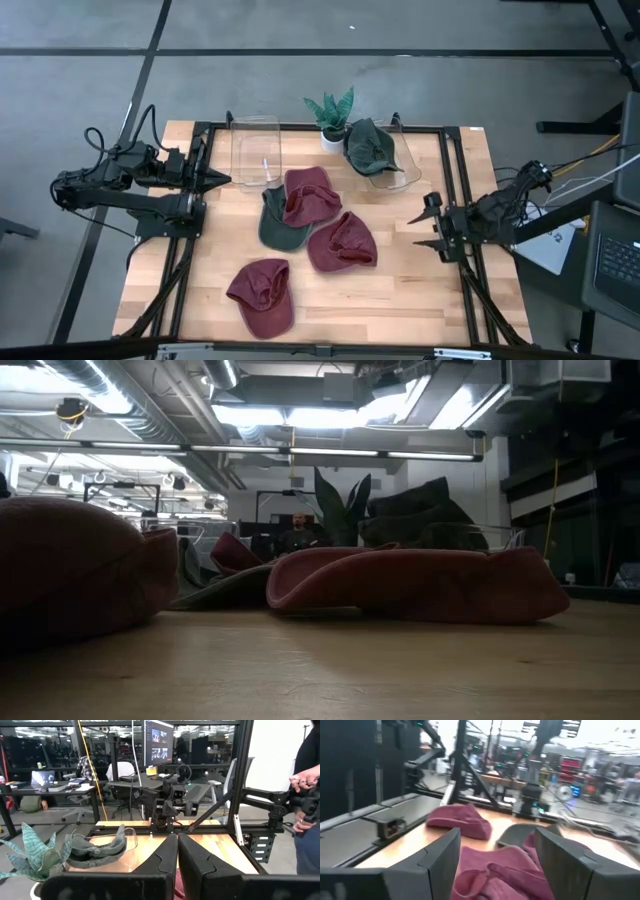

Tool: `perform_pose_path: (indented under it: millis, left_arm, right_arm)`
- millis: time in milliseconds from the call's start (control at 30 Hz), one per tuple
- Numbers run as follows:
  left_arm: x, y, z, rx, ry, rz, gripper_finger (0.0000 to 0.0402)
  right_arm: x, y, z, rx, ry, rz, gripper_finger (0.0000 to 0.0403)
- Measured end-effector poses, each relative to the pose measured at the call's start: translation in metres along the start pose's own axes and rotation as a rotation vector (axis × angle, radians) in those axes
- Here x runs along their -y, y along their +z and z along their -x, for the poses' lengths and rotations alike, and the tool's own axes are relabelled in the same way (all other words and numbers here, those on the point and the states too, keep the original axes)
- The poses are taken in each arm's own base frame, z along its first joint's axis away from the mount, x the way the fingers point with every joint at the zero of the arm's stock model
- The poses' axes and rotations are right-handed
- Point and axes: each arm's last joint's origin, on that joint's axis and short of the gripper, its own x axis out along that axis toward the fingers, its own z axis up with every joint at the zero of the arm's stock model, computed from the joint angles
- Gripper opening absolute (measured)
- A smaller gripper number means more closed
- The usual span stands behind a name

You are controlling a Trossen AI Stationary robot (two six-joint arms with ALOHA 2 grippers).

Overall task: Pick & Place hat
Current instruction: Put the bottom red cap into the left bin

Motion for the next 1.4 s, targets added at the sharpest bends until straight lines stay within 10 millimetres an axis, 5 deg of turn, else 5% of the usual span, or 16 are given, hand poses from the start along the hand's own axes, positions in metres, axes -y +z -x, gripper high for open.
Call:
perform_pose_path:
  millis: [1400]
  left_arm:
    - [0.0000,0.0000,0.0000,0.000,0.000,0.000,0.0012]
  right_arm:
    - [0.0065,-0.0024,-0.0026,-0.005,0.045,-0.093,0.0252]
